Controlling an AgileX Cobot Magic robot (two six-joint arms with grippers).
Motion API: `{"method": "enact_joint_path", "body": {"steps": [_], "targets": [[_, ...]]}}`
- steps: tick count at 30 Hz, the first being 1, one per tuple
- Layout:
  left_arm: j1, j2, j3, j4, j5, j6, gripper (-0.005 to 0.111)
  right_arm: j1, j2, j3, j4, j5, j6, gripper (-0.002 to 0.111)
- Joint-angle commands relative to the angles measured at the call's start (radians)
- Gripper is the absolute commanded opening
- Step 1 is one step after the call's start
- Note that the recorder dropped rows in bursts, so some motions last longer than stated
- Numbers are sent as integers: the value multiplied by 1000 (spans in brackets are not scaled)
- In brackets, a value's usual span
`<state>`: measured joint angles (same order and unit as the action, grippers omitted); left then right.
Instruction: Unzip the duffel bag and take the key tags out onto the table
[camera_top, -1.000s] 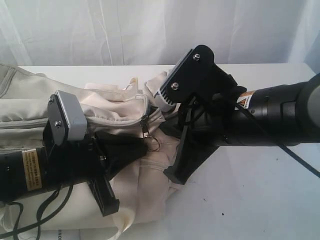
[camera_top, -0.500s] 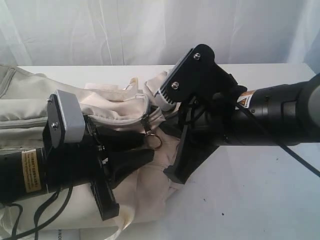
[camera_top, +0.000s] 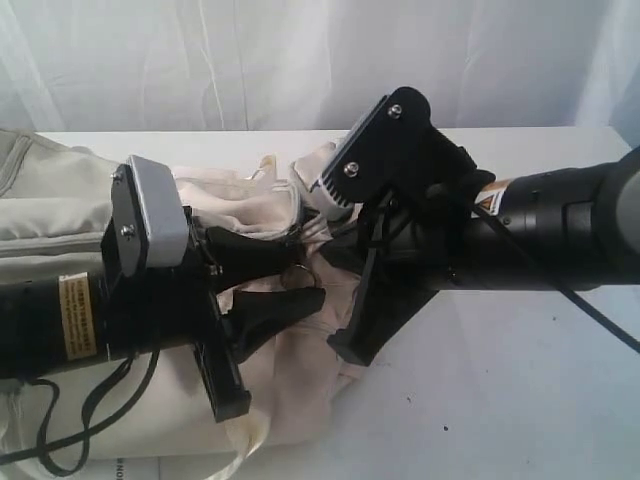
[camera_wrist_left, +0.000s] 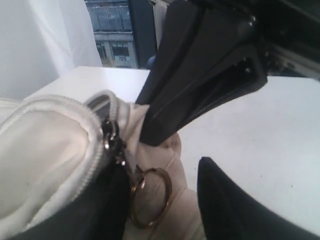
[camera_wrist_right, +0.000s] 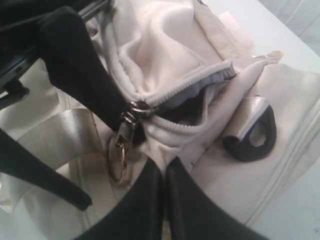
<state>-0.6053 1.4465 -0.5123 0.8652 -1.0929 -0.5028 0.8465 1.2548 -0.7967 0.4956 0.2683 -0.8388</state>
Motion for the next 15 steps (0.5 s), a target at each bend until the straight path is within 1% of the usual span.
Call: {"method": "enact_joint_path", "body": {"steps": [1,3,4,7,10,12,13,15], "targets": [[-7,-1,-7,67,90,-66,24,-5,-17,-10,12,-31,6,0],[-7,-1,-7,67,71,-76,4,-5,-17,-10,12,-31,6,0],[-7,-3,-7,67,68,-77,0,-5,-17,-10,12,-31,6,0],[-7,-24,-7,67,75,-114,0,-5,-17,-10,4,-33,6,0],[-5,-72,-7,69,125,-182,0,-5,-17,-10,3,-58,6,0],[-5,-134,-7,99,228,-253,0,-10,-17,-10,-3,-83,6,0],[-5,-179,-7,124,335,-316,0,-10,-17,-10,-5,-88,6,0],[-5,-232,-7,154,427,-399,0,-10,-17,-10,-25,-89,6,0]]}}
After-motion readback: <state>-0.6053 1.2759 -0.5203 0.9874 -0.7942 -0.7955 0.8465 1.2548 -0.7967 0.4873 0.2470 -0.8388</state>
